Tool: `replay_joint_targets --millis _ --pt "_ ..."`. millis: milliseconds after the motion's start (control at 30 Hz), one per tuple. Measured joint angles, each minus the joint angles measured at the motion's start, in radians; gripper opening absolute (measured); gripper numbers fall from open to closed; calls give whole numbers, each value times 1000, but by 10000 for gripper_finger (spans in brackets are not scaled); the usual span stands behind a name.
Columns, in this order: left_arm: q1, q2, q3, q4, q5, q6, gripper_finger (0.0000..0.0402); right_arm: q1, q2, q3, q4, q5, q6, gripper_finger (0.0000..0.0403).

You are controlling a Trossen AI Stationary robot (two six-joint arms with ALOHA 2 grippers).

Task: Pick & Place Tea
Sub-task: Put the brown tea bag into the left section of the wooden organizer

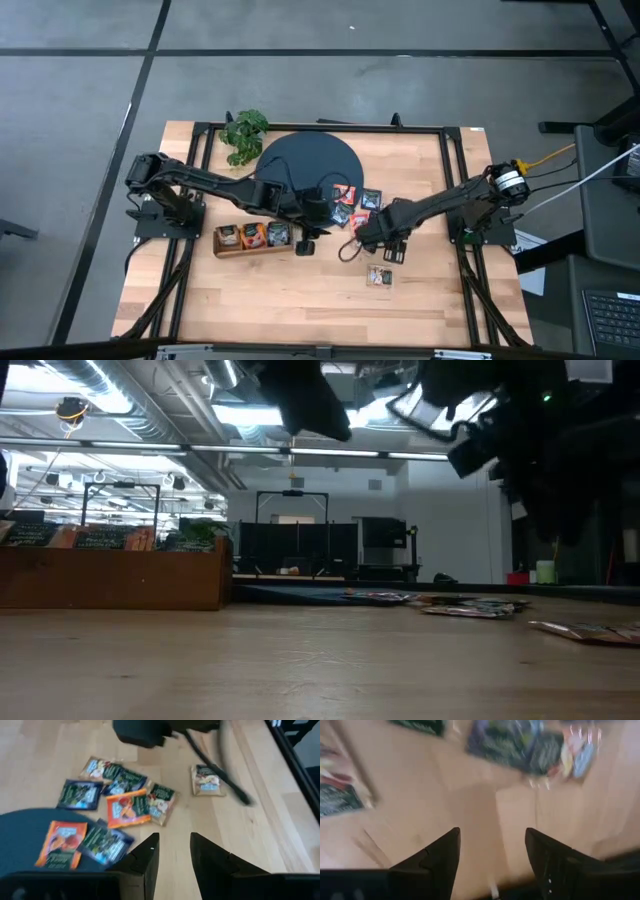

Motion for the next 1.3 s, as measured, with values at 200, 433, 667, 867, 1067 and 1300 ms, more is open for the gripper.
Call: replay_joint_targets --millis 200,433,667,867,1067,1300 --pt "-8 101 0 10 30 15 100 136 -11 0 232 71 33 225" --pt "-15 220 0 89 13 72 93 310 -15 -15 295 268 329 225" --pt "-47 260 0 126 -98 144 90 402 -14 -66 338 293 644 221" --pt "-92 260 0 127 -164 88 90 407 3 -165 485 257 762 168" --pt "-137 260 0 129 -161 1 90 399 9 -230 634 207 793 72" --pt "-156 260 0 127 -161 -79 90 394 20 -251 698 219 796 16"
